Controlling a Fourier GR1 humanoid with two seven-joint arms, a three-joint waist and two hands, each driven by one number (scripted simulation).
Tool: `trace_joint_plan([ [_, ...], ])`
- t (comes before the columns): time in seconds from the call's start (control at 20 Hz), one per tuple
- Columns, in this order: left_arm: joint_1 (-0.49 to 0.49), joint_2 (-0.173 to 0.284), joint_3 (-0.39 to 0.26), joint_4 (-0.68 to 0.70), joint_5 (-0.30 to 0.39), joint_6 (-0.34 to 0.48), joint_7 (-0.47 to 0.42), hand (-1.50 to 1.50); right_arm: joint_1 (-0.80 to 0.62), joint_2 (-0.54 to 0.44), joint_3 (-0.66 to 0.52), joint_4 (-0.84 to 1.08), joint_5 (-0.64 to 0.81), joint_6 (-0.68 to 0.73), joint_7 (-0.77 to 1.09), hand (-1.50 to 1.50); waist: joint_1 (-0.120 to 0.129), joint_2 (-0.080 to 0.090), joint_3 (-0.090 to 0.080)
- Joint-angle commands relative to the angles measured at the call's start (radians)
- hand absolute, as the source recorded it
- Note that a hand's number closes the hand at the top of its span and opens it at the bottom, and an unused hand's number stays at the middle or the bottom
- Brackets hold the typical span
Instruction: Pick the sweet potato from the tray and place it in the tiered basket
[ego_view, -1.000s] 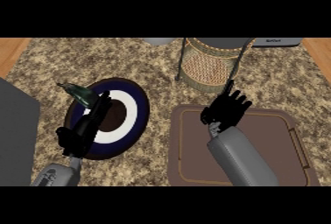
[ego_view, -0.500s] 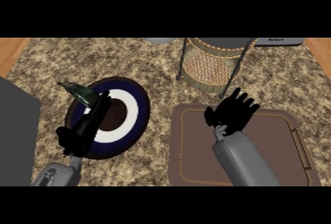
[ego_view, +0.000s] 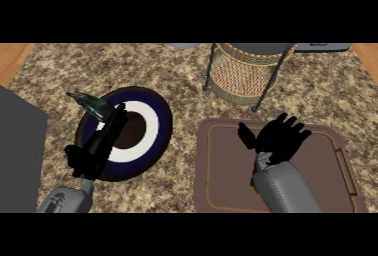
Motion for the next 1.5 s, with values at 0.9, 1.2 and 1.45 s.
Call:
trace_joint_plan([
  [0.9,0.016,-0.012,0.027,-0.05,-0.02,-0.039,0.03,0.0,0.069,0.016,0.16,-0.097,0.025,0.031,0.23,1.5,0.018,0.014,0.004],
  [1.2,0.054,-0.018,0.038,-0.041,-0.037,-0.017,0.013,0.0,0.19,-0.237,-0.131,-0.351,-0.162,0.004,-0.299,1.5,-0.024,0.004,0.006],
  [1.45,0.069,-0.012,0.053,-0.022,-0.026,-0.044,-0.021,0.0,0.322,-0.425,-0.361,-0.39,-0.383,-0.08,-0.647,1.5,-0.024,0.01,0.005],
])
